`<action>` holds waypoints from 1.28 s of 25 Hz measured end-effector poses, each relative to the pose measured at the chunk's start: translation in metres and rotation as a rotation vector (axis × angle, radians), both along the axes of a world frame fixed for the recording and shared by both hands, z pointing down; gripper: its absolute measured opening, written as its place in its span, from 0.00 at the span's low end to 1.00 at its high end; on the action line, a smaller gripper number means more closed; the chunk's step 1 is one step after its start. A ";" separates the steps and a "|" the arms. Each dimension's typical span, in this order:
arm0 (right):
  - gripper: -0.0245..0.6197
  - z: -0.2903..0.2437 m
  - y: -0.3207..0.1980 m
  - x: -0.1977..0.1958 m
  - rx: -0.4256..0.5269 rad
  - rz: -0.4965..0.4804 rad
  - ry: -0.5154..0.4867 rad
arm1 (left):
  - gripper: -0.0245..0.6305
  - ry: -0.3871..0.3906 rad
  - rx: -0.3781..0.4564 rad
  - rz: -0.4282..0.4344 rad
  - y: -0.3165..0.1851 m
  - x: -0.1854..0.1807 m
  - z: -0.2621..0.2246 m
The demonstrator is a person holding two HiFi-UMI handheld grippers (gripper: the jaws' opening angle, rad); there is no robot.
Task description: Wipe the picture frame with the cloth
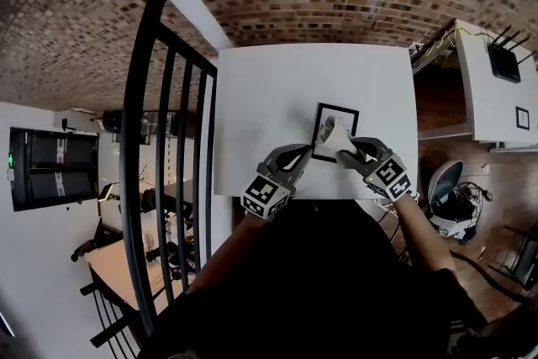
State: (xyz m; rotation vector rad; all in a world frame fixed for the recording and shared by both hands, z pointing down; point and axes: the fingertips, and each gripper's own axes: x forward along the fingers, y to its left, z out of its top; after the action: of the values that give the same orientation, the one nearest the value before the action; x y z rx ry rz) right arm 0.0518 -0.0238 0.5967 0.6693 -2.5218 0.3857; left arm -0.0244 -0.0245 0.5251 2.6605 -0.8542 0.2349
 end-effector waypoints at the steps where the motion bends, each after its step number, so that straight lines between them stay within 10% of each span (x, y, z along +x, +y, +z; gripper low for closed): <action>1: 0.20 -0.025 -0.005 0.000 0.055 0.022 -0.055 | 0.04 0.011 0.014 0.001 -0.002 0.001 -0.008; 14: 0.20 -0.193 -0.009 0.023 0.402 0.170 -0.454 | 0.04 0.124 0.141 0.065 -0.010 0.029 -0.094; 32: 0.20 -0.201 0.003 0.019 0.407 0.166 -0.464 | 0.04 0.143 0.198 0.103 -0.007 0.038 -0.119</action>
State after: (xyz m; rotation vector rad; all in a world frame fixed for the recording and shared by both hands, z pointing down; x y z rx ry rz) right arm 0.0709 -0.0208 0.3962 1.0493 -3.0350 0.0822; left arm 0.0139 -0.0315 0.4058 2.8666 -0.7302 -0.0175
